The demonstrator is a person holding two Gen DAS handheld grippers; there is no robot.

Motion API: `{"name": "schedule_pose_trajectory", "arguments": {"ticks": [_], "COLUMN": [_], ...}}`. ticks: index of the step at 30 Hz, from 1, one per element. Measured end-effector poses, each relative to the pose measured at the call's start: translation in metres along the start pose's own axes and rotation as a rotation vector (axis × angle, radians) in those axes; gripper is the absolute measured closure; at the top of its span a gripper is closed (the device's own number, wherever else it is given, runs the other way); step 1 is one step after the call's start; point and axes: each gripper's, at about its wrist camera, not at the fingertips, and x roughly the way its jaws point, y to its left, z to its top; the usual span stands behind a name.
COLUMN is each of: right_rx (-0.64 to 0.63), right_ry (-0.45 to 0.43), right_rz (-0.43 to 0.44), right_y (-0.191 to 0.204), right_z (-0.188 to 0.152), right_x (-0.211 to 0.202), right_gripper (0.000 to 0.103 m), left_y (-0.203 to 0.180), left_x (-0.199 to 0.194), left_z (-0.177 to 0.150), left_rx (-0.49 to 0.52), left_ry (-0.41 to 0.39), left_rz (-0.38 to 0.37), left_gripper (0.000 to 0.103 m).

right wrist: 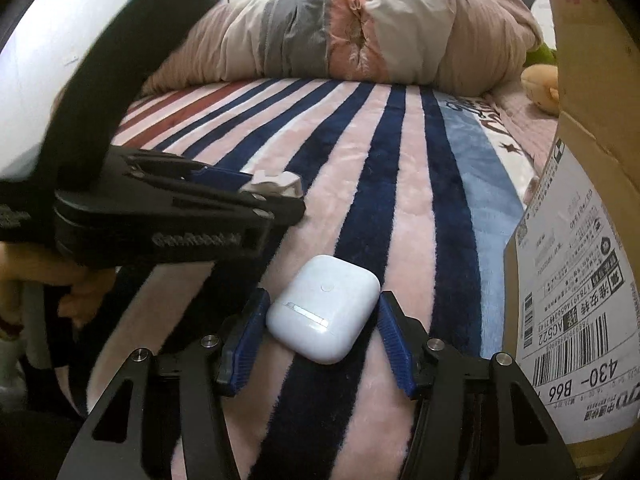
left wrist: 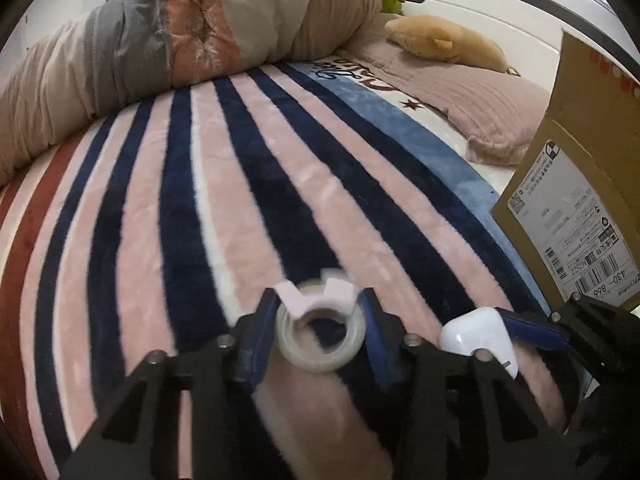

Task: Organize rigid objects
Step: 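Grasp the white earbud case with the right gripper while the left gripper grasps the tape roll, then carry the earbud case and tape roll into the cardboard box and release both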

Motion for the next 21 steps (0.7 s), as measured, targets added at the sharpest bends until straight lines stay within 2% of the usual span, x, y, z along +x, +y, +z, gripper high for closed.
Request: {"name": "schedule_pose_trajectory", "arguments": {"ticks": [6,12,17,21], "right_rx": [-0.007,-0.053,-0.09,-0.073], "right_ry": [-0.028,-0.098,-0.192,-0.285], "right_rz": [0.027,0.075,0.14,0.181], "right_y": [0.007,0.03,0.04,0.023], "right_z": [0.006,0.017,0.032,0.043], "right_x": [-0.016,-0.051,-0.097,-0.145], "right_gripper": [0.052,0.052,0.052,0.052], "left_y": [0.007,0.01,0.005,-0.017], "left_x": [-0.033,-0.093,-0.152,-0.191], "left_z": [-0.005,-0.009,-0.007,0.0], "left_rx": [-0.011,-0.022,-0.028,0.018], "left_ry": [-0.039,-0.122,-0.194,-0.257], "left_rz": [0.042,0.082,0.106,0.115], "left_gripper": [0.066,0.066,0.066,0.066]}}
